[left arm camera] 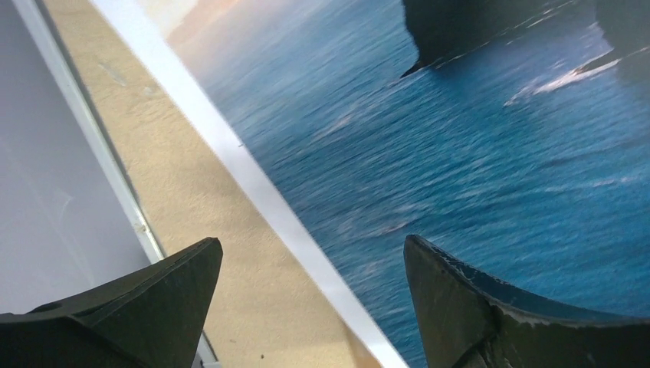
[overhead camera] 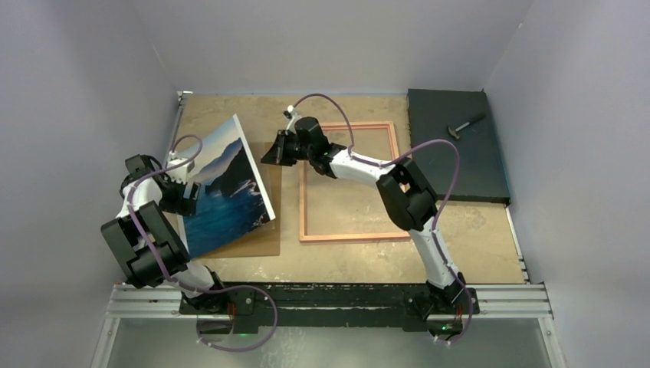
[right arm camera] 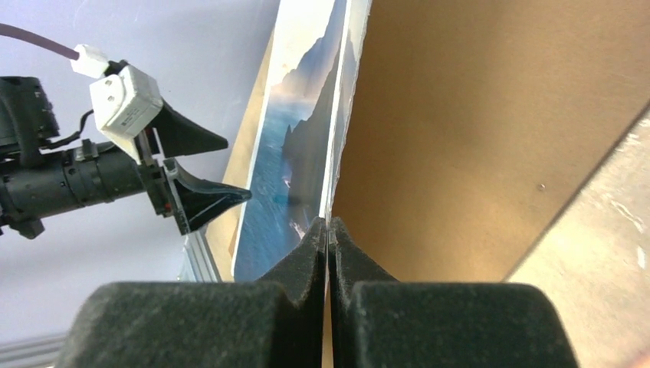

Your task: Put the photo into the frame

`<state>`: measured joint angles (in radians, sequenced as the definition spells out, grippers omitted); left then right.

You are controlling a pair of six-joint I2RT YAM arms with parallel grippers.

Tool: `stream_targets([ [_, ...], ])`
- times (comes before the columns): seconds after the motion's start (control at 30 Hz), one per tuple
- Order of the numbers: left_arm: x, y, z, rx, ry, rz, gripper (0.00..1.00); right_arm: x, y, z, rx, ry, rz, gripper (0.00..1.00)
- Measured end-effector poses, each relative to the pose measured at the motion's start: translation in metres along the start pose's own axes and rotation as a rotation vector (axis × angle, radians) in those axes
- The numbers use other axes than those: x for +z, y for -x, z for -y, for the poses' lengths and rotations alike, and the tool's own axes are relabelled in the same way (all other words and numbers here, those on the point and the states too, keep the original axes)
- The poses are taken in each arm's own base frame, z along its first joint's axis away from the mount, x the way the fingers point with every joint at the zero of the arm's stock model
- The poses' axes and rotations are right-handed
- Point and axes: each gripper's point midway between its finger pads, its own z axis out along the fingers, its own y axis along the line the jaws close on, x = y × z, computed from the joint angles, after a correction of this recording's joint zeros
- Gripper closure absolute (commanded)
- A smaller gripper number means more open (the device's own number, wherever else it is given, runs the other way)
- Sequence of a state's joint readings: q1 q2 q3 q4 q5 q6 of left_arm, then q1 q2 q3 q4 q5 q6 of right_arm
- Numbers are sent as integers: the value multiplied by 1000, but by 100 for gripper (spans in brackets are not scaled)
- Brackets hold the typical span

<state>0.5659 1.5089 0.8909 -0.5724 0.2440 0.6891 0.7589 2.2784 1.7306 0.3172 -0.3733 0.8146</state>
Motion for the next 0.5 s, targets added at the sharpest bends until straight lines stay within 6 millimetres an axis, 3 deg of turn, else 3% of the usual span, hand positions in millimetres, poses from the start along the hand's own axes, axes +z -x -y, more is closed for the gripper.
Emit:
stream_targets([
  [0.1,-8,6,-3,13,11,10,12,-13,6,-5,-10,-36,14,100],
  [0.37,-12,6,-3,14,11,5,14,-67,63,-67,-93,-10,154,100],
  [0.5,-10,4,-2,17,13,1,15,-83,75,-79,-115,-31,194,100],
])
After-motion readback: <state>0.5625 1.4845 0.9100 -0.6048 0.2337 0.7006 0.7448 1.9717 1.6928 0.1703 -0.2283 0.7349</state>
